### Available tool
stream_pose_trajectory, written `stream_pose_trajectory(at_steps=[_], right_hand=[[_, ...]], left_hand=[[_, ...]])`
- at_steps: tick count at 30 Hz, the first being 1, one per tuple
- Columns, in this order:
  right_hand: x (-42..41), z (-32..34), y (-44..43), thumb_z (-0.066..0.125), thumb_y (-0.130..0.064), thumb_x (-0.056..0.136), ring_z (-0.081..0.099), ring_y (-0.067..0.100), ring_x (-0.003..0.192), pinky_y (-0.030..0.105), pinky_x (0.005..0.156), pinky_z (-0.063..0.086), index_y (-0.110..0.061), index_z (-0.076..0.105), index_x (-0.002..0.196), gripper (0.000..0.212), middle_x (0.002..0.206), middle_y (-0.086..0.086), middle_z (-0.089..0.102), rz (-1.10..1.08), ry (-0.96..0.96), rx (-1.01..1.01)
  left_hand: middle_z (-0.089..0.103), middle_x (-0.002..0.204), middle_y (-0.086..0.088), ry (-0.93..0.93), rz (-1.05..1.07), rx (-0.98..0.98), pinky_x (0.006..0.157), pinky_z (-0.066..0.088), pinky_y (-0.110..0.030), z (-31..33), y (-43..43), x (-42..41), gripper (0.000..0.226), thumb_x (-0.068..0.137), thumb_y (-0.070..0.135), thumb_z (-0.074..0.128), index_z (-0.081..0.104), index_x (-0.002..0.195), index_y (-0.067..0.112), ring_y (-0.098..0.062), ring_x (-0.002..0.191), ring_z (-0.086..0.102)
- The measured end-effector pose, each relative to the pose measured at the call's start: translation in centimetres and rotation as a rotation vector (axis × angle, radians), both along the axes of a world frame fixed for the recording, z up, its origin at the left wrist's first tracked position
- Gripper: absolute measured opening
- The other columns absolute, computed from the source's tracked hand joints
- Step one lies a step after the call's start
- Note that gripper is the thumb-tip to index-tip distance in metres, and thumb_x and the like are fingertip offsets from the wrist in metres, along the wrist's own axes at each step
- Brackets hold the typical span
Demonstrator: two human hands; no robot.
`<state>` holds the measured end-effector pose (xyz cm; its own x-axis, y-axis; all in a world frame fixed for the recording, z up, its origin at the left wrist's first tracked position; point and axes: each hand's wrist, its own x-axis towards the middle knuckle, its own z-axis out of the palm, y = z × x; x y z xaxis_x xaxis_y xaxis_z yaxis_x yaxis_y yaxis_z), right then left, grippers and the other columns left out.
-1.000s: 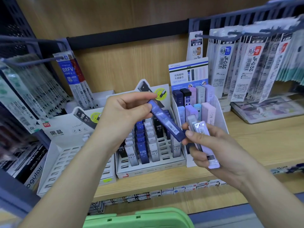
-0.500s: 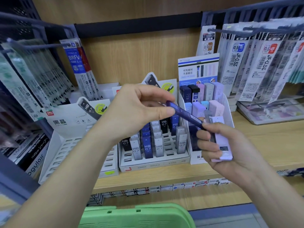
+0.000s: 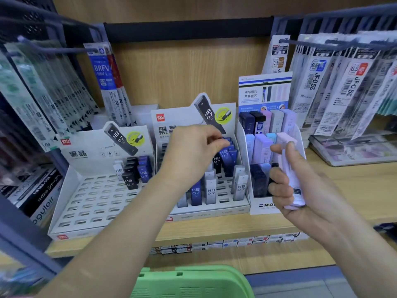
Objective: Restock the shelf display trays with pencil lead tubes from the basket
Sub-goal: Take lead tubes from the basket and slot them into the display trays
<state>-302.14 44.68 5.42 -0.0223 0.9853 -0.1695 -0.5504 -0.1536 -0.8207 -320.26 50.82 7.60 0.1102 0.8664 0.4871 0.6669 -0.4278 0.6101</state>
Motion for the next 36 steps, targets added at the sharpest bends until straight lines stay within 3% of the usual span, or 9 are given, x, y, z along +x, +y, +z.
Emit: stream_pose_trajectory(at_steps=[3, 12, 18, 22, 25, 29, 31, 34, 36], right_hand=[[-0.1, -0.1, 0.0, 0.052, -0.050, 0.089, 0.033, 0.008, 0.036, 0.016, 0.031, 0.026, -0.024, 0.056, 0.102, 0.029, 0.054, -0.001, 0.038, -0.005, -0.007, -0.013], [0.1, -0.3, 0.1, 0.054, -0.052, 0.085, 0.033, 0.009, 0.035, 0.017, 0.031, 0.026, -0.025, 0.049, 0.108, 0.036, 0.053, 0.000, 0.041, -0.010, -0.003, -0.020], [0.5, -0.6, 0.4, 0.047, -0.051, 0.095, 0.028, 0.008, 0.033, 0.016, 0.030, 0.020, -0.020, 0.053, 0.094, 0.032, 0.052, 0.001, 0.038, 0.019, 0.059, -0.056], [0.3, -0.6, 0.5, 0.056, -0.042, 0.083, 0.028, 0.008, 0.033, 0.016, 0.030, 0.021, -0.017, 0.058, 0.090, 0.026, 0.055, 0.001, 0.039, 0.051, 0.059, -0.050], [0.3, -0.7, 0.6, 0.055, -0.038, 0.088, 0.030, 0.008, 0.033, 0.016, 0.029, 0.023, -0.015, 0.058, 0.087, 0.023, 0.058, 0.002, 0.042, 0.058, 0.072, -0.056], [0.1, -0.8, 0.7, 0.054, -0.034, 0.092, 0.035, 0.008, 0.035, 0.016, 0.029, 0.026, -0.013, 0.055, 0.095, 0.021, 0.063, 0.002, 0.048, 0.056, 0.057, -0.057], [-0.2, -0.6, 0.6, 0.055, -0.033, 0.091, 0.038, 0.009, 0.039, 0.016, 0.030, 0.027, -0.015, 0.054, 0.097, 0.019, 0.063, 0.003, 0.050, 0.036, 0.061, -0.048], [-1.2, -0.5, 0.4, 0.052, -0.029, 0.097, 0.048, 0.014, 0.048, 0.020, 0.036, 0.038, -0.012, 0.059, 0.105, 0.019, 0.067, 0.006, 0.057, -0.047, 0.081, -0.018], [-2.0, -0.4, 0.2, 0.050, -0.026, 0.100, 0.061, 0.019, 0.055, 0.027, 0.047, 0.051, -0.010, 0.062, 0.111, 0.023, 0.074, 0.008, 0.067, -0.101, 0.130, -0.016]], left_hand=[[0.070, 0.075, -0.001, 0.165, -0.030, -0.025, 0.074, 0.049, -0.032, -0.4, 0.4, 0.9, 0.020, 0.086, 0.036, 0.068, 0.075, 0.090, 0.017, -0.017, 0.075, 0.062], [0.070, 0.080, -0.003, 0.351, -0.059, -0.015, 0.078, 0.048, -0.035, -0.5, 1.7, 1.3, 0.025, 0.089, 0.039, 0.064, 0.073, 0.093, 0.016, -0.022, 0.081, 0.061], [0.072, 0.093, -0.008, 0.490, -0.135, -0.063, 0.085, 0.047, -0.036, -0.1, 2.2, 1.3, 0.022, 0.095, 0.028, 0.057, 0.074, 0.099, 0.013, -0.027, 0.095, 0.061], [0.070, 0.093, 0.000, 0.424, -0.138, -0.092, 0.083, 0.049, -0.032, 0.2, 2.3, 2.1, 0.013, 0.088, 0.021, 0.067, 0.072, 0.100, 0.024, -0.019, 0.090, 0.062], [0.071, 0.092, 0.003, 0.400, -0.137, -0.083, 0.081, 0.047, -0.027, -0.3, 2.5, 2.4, 0.010, 0.087, 0.023, 0.067, 0.074, 0.096, 0.024, -0.016, 0.091, 0.061], [0.068, 0.098, 0.002, 0.540, -0.130, 0.015, 0.085, 0.044, -0.034, -0.1, 2.0, 2.3, 0.020, 0.094, 0.025, 0.055, 0.074, 0.100, 0.025, -0.021, 0.098, 0.052], [0.066, 0.090, 0.003, 0.438, -0.094, 0.044, 0.080, 0.045, -0.031, 0.2, 0.8, 2.1, 0.021, 0.095, 0.027, 0.052, 0.073, 0.095, 0.024, -0.016, 0.090, 0.055], [0.064, 0.064, 0.008, 0.045, -0.195, -0.165, 0.061, 0.043, -0.025, 0.8, -2.6, 2.3, 0.013, 0.087, 0.039, 0.062, 0.066, 0.083, 0.027, -0.001, 0.057, 0.051], [0.060, 0.058, 0.010, 0.047, -0.307, -0.279, 0.058, 0.043, -0.025, 0.4, -4.9, 3.0, 0.026, 0.075, 0.049, 0.070, 0.057, 0.083, 0.028, 0.000, 0.053, 0.051]])
